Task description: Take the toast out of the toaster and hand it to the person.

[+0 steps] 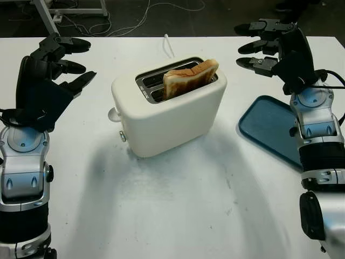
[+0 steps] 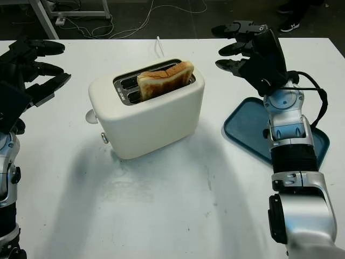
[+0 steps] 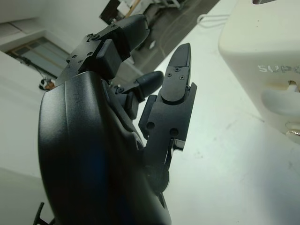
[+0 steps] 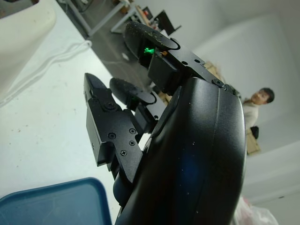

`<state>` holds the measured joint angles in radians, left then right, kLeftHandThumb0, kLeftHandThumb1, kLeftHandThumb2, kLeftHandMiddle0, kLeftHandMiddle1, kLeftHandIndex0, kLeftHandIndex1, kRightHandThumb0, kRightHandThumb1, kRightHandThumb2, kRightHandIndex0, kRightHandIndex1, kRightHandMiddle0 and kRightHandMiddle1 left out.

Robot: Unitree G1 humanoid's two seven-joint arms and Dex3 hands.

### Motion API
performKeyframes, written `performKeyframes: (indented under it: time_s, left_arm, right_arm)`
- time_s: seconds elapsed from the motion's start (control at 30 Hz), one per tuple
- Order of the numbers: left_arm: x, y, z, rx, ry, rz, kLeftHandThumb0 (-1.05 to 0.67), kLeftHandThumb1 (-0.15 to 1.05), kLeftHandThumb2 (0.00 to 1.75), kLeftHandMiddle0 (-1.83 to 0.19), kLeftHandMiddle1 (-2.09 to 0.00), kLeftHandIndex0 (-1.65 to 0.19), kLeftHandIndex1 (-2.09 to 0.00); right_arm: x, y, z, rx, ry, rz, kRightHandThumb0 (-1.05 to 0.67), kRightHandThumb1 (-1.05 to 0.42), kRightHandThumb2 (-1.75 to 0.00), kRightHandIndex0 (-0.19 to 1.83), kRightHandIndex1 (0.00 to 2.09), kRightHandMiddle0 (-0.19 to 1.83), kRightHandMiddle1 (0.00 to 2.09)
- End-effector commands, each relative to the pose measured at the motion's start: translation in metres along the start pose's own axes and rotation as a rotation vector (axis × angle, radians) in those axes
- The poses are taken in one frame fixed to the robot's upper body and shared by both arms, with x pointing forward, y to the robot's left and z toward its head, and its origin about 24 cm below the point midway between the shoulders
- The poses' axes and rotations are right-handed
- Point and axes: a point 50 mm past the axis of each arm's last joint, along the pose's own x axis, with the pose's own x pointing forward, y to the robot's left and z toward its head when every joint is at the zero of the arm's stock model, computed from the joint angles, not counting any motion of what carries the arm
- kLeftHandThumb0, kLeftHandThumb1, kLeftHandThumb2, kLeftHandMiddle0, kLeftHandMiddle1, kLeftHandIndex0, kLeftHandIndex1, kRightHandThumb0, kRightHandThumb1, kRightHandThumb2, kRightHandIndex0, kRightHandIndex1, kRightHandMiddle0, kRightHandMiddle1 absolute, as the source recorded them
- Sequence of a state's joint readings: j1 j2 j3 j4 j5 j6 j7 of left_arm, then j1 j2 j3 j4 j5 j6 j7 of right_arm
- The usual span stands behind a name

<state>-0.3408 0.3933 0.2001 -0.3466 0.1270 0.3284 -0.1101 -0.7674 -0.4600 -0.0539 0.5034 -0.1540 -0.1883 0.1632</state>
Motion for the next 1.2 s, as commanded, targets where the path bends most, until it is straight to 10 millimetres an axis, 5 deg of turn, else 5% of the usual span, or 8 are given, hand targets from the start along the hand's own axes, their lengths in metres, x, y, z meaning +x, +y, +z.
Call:
performKeyframes:
  time_s: [0.0,0.13,0.3,0.57,0.67,1.17]
  left_arm:
    - [0.0,0.002,0.002,0.012,-0.015,0.012,-0.24,0.92,0.19,-0.36,-1.16,-0.39,-0.83]
    - [0.0,0.002,0.003,0.007,-0.008,0.013,-0.26,0.92,0.19,-0.35,-1.16,-0.38,-0.83]
    - [0.0,0.002,0.003,0.002,-0.009,0.013,-0.25,0.92,0.19,-0.34,-1.15,-0.38,-0.83]
    - [0.0,0.002,0.001,0.01,-0.02,0.008,-0.24,0.92,0.18,-0.36,-1.17,-0.38,-0.84]
    - [0.0,0.002,0.001,0.002,-0.013,0.013,-0.25,0.92,0.18,-0.35,-1.18,-0.38,-0.84]
    - [-0.001,0.0,0.001,-0.023,0.008,0.013,-0.24,0.92,0.19,-0.33,-1.15,-0.37,-0.83]
  right_arm:
    - [0.001,-0.005,0.004,-0.001,-0.043,-0.002,0.05,-0.75,0.0,0.86,0.51,0.9,0.14]
    - [0.009,-0.019,0.024,-0.004,-0.117,0.003,-0.05,-0.67,0.0,0.87,0.53,0.9,0.12]
    - [0.018,-0.035,0.072,-0.028,-0.254,0.09,-0.12,-0.57,0.0,0.73,0.51,0.86,0.09]
    - [0.019,-0.027,0.134,-0.426,-0.498,0.266,-0.91,-0.5,-0.02,0.75,0.54,0.97,0.12]
    - [0.02,-0.018,0.145,-0.497,-0.514,0.346,-1.02,-0.53,-0.01,0.77,0.47,0.98,0.09]
    - [0.025,0.032,0.156,-0.686,-0.569,0.585,-1.05,-0.43,-0.01,0.73,0.49,0.93,0.03]
